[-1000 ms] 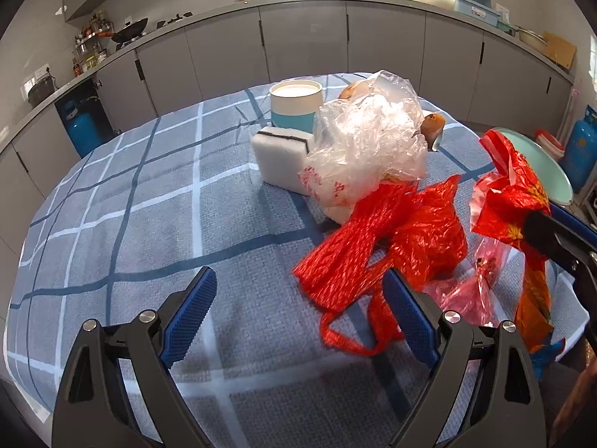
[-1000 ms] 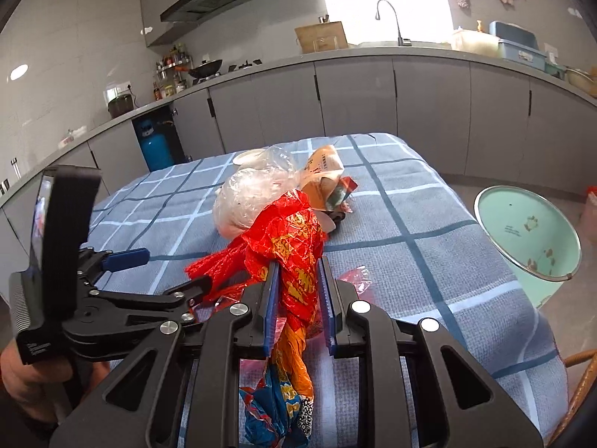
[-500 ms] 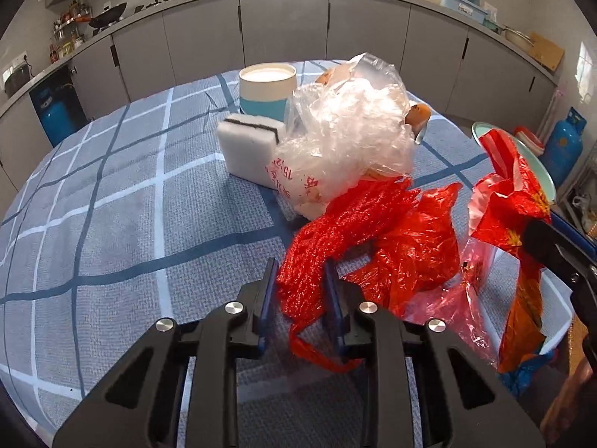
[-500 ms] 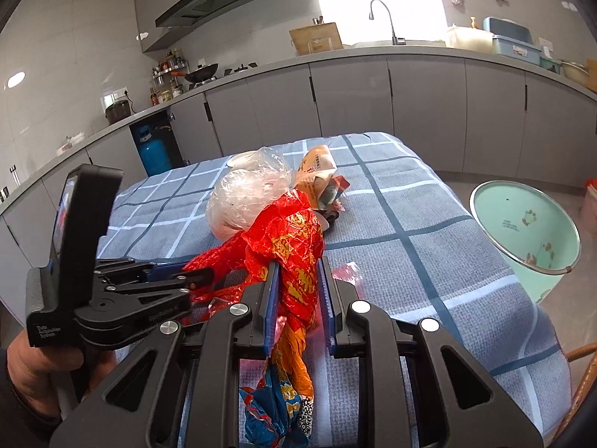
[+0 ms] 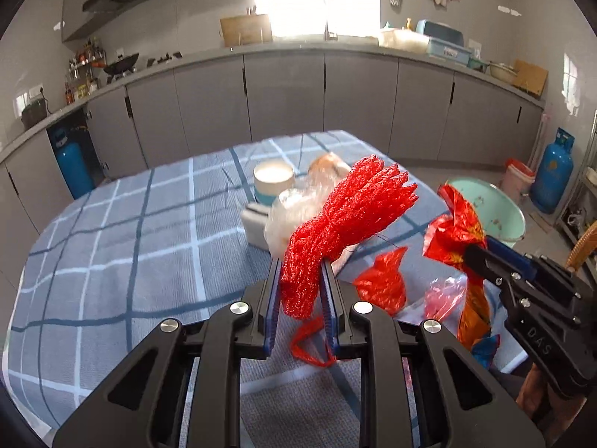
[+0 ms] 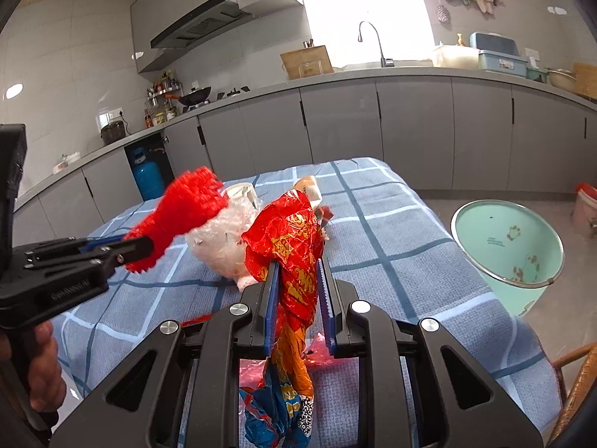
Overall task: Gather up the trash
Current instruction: 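Carry both red items over the green basin and open both tools to drop them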
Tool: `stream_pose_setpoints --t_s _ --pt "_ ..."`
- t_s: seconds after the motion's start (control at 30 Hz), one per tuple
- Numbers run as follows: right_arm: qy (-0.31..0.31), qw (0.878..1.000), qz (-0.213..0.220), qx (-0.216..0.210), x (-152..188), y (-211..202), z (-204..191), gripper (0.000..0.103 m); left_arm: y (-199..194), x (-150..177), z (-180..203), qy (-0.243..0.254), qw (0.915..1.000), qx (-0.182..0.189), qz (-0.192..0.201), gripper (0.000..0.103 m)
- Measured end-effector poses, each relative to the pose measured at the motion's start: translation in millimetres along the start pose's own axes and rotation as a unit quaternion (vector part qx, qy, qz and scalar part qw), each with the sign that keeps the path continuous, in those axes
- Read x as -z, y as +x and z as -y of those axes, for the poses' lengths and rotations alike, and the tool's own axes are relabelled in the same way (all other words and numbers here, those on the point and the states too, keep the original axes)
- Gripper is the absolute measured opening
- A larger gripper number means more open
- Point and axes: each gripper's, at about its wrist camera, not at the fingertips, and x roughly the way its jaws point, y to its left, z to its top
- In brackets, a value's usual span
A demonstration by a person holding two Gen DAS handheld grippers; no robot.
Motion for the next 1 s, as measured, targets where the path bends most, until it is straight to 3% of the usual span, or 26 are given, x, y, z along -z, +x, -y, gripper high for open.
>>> stream_pose_setpoints --t_s 0.2,0.6,1.0 --pt "0.001 1.000 0.019 0.018 -6 -10 7 0.021 -8 -8 12 0.000 0.9994 -0.025 0.024 0.021" --pt "0.021 0.998 0.047 0.035 -17 -24 31 0.021 -1 -19 43 0.013 0.9996 -0.006 0.023 0.021" --pt "0.056 0.994 0.059 0.072 -20 -29 79 0.021 17 -39 96 0.049 0.9982 0.020 0.027 0.021"
